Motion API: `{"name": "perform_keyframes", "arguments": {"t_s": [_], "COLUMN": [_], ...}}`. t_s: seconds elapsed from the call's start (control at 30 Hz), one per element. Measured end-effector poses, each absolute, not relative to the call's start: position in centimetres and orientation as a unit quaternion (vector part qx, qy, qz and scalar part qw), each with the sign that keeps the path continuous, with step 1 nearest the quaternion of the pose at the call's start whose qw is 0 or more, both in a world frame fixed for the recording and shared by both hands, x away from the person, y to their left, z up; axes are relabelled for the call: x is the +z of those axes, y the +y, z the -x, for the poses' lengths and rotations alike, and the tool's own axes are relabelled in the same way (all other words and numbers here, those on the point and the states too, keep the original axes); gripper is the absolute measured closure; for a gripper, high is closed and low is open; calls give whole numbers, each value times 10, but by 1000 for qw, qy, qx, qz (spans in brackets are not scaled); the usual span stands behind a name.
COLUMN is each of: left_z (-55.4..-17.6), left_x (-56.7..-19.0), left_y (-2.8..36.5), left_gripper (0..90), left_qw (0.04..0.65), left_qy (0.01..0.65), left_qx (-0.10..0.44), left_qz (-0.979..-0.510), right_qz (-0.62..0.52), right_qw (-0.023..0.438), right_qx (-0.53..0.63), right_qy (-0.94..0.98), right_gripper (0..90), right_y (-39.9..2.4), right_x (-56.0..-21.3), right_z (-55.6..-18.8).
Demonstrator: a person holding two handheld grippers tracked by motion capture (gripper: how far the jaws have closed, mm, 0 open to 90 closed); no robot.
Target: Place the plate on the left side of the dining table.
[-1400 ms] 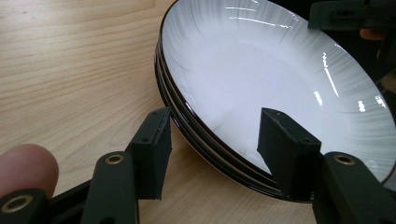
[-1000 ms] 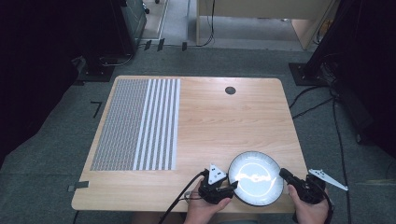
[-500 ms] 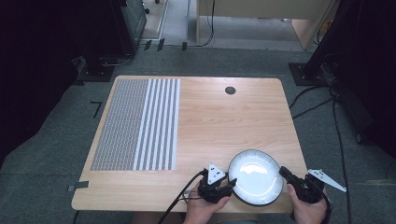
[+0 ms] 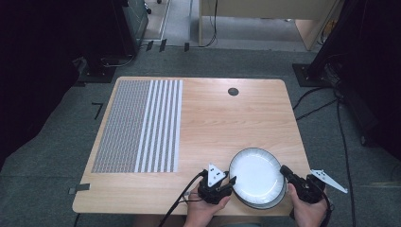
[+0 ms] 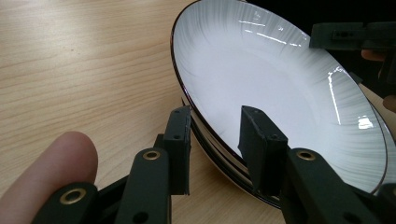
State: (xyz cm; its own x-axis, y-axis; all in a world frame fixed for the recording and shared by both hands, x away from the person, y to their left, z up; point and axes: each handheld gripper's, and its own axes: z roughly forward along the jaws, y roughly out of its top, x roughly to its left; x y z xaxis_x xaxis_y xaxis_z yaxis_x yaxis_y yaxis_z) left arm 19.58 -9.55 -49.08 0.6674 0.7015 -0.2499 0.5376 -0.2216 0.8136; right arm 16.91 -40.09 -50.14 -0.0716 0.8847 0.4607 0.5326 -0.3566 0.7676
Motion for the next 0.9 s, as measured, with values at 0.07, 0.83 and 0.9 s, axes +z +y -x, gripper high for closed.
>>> {"name": "perform_keyframes", "arguments": {"t_s": [0.07, 0.83, 0.9], "left_z": [-195, -194, -196], "left_x": [-490, -489, -490], "left_y": [-95, -85, -85], "left_gripper": [651, 516, 490], "left_qw": [481, 484, 481], "left_qy": [400, 413, 417], "left_qx": [87, 18, 2], "left_qz": [-775, -771, -771], "right_qz": [-663, -670, -671], "right_qw": [171, 141, 137], "right_qx": [494, 479, 479], "right_qy": [536, 549, 548], "right_gripper": [893, 888, 887], "right_y": [-401, -393, -393], "right_x": [-502, -504, -504], "right_z": [-169, -167, -167]}}
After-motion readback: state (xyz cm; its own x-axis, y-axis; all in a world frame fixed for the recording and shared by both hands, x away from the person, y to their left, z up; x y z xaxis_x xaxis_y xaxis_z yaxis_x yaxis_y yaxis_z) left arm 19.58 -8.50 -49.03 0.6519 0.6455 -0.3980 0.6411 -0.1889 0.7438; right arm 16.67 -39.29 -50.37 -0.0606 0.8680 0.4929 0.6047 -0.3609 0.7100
